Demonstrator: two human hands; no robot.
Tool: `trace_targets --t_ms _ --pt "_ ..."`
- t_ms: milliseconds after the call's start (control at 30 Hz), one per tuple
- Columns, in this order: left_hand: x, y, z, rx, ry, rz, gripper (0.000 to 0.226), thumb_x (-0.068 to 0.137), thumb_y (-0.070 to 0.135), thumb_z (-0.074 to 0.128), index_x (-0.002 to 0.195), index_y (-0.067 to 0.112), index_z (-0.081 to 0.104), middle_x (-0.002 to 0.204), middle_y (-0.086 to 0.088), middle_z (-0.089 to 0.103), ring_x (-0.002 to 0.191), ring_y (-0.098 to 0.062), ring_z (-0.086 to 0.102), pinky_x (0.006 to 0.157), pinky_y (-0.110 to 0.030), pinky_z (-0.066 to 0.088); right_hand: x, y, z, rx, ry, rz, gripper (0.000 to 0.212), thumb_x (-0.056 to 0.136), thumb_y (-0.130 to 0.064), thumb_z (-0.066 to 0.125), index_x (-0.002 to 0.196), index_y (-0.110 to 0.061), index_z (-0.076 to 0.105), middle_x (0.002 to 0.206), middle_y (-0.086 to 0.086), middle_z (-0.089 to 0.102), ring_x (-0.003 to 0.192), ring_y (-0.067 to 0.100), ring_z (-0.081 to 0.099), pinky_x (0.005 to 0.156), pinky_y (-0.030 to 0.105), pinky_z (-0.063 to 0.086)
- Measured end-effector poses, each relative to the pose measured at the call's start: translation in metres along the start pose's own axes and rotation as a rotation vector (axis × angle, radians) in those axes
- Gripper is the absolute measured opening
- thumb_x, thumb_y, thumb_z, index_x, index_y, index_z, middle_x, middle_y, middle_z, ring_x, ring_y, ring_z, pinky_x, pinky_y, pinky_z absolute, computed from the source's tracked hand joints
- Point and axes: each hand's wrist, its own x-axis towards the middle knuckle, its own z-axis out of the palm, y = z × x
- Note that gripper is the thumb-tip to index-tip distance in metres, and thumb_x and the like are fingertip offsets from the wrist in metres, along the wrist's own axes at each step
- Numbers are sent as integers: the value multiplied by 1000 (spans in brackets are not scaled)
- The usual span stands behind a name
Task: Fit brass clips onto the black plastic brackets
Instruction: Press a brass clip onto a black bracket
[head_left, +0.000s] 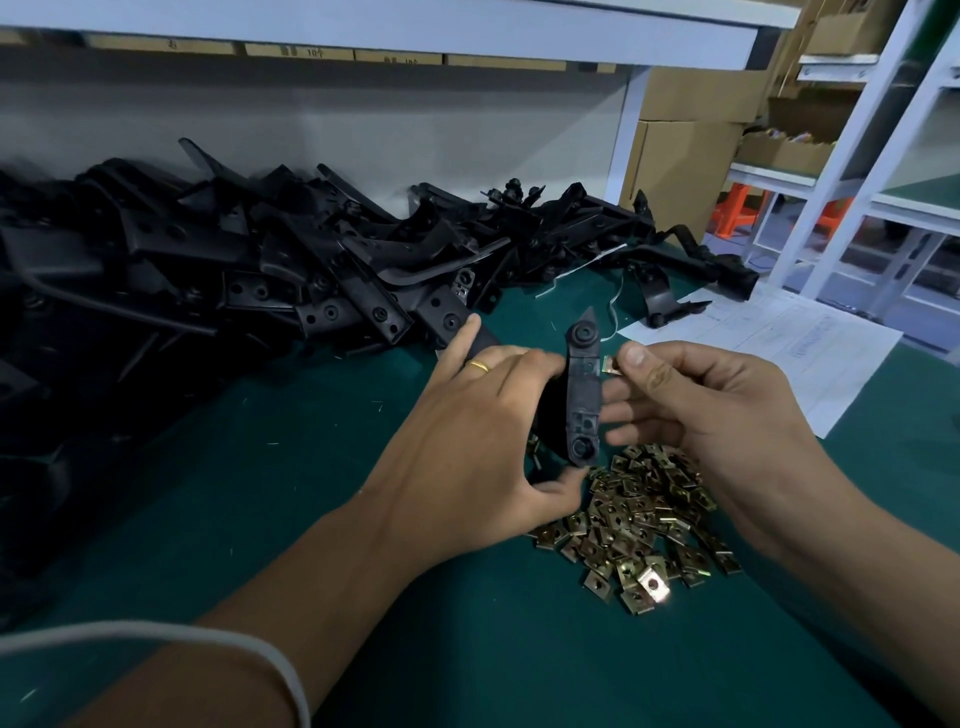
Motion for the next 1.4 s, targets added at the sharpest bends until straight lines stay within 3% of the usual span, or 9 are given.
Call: trace_targets --t_ms 267,500,700,933,1000,1100,1267,1400 --pt "0 -1 2 -10 -12 12 68 81 49 70 135 11 56 123 4 67 126 -13 56 128 -47 17 0 -1 1 -32 -24 7 19 85 -31 74 82 -14 81 83 17 78 72 26 77 65 26 61" --pt "-1 0 0 1 -51 41 73 84 48 66 145 10 51 138 3 63 138 -11 49 129 -42 13 0 0 -2 -71 -37 -30 21 84 -35 77 81 -14 81 81 16 78 70 25 77 64 26 61" --pt "0 7 1 61 -83 61 68 88 47 66 141 7 53 132 1 65 135 -14 50 129 -42 12 -3 7 0 -172 31 -144 18 89 -26 77 81 -10 80 76 15 77 65 24 73 61 30 61" --pt "0 10 4 -2 34 -22 69 84 47 73 140 12 54 128 6 64 130 -11 51 128 -47 18 0 9 -1 -160 -16 -144 25 100 -30 64 94 -13 80 84 16 76 73 27 74 65 36 63" --pt "2 7 3 -22 131 -105 69 82 47 75 138 14 56 125 9 65 128 -10 52 127 -49 20 1 12 -2 -310 -31 -188 22 102 -31 60 103 -21 79 91 6 77 82 24 75 73 40 64" --pt "2 0 1 46 251 -281 70 82 55 66 137 13 55 121 5 67 128 -16 53 126 -51 20 2 16 -6 -699 -76 -321 13 99 -30 66 105 -32 78 100 -16 74 98 7 69 85 26 55" --pt "2 0 1 115 338 -439 74 86 55 61 140 4 53 122 -5 68 127 -25 56 123 -57 26 4 21 -1 -964 -257 -477 14 94 -30 73 106 -28 80 98 -17 69 100 8 62 89 32 50" --pt "2 1 2 102 299 -467 77 90 53 60 147 1 47 128 -9 67 134 -24 51 126 -54 19 5 26 5 -1074 -337 -495 23 95 -34 70 116 -28 77 106 -12 65 104 12 56 93 33 49"
